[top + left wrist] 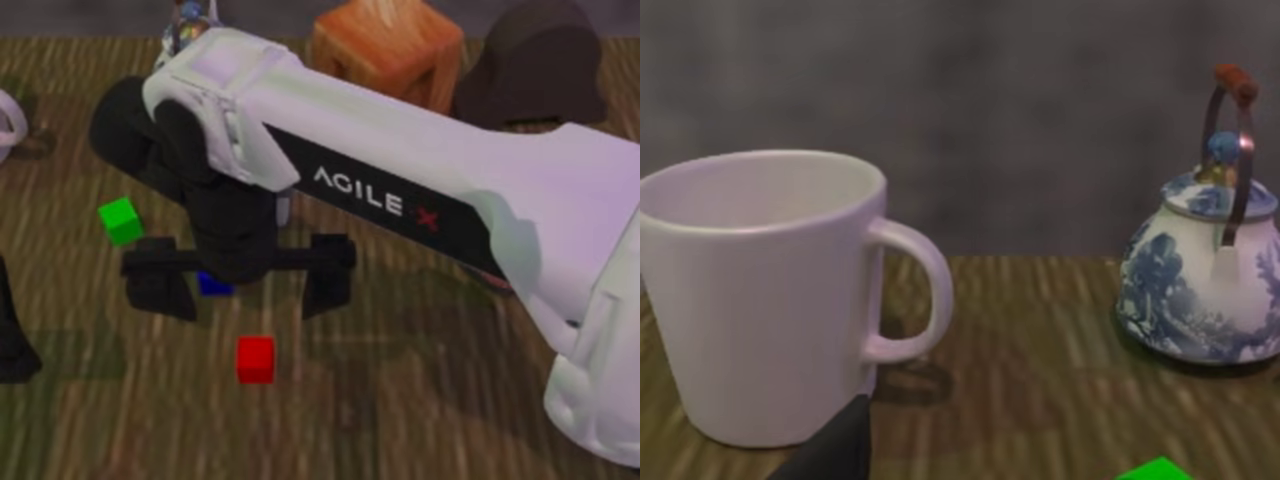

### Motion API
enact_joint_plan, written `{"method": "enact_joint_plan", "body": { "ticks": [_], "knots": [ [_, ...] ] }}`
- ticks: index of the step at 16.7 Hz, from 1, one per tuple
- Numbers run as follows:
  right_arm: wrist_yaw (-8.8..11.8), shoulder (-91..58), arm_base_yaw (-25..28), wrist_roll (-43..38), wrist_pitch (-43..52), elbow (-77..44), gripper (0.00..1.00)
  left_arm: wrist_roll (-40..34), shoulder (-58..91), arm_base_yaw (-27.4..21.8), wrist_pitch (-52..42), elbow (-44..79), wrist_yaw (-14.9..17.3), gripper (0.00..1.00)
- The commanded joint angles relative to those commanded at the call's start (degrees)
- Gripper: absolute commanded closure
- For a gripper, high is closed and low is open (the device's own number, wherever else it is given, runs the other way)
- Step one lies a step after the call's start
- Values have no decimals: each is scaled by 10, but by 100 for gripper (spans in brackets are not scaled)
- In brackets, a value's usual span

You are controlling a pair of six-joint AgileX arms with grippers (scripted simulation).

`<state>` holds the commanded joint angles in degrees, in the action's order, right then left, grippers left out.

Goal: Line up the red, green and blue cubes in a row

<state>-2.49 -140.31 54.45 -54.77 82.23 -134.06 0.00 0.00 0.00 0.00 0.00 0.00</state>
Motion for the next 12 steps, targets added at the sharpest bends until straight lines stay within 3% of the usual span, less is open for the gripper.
{"method": "enact_joint_plan", "body": {
  "ticks": [6,12],
  "knots": [
    [-32,120,-49,62,-67,107,0,45,100,-10,-60,96,3,0],
    [-73,434,-165,187,-219,371,0,153,368,-26,-213,321,2,0]
  ]
}}
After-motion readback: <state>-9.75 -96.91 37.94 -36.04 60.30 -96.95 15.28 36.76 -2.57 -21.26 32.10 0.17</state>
